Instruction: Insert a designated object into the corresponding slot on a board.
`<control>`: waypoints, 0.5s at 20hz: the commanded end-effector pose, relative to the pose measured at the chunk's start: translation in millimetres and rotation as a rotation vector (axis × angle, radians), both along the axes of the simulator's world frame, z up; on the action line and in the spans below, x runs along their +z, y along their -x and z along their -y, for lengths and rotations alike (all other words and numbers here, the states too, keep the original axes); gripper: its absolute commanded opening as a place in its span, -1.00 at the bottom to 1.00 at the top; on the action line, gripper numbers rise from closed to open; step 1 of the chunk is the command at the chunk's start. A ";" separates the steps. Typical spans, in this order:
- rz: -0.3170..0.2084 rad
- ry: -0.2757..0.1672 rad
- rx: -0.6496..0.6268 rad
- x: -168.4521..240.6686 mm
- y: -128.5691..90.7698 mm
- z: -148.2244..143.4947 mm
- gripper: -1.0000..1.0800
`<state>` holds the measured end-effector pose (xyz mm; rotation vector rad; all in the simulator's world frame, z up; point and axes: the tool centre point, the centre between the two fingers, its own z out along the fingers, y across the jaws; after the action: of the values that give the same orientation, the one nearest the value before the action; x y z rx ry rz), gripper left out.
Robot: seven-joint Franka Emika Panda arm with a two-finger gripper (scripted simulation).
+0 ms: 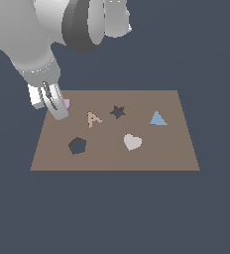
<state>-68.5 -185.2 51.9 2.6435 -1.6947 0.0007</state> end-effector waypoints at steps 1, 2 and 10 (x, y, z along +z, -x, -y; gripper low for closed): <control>0.000 -0.001 -0.016 -1.7 2.3 0.7 0.92; 0.000 -0.001 -0.016 -1.8 2.3 0.4 0.92; 0.000 -0.001 -0.015 -16.5 2.5 0.5 0.92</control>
<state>-70.4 -185.7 40.3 2.6330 -1.7133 0.0010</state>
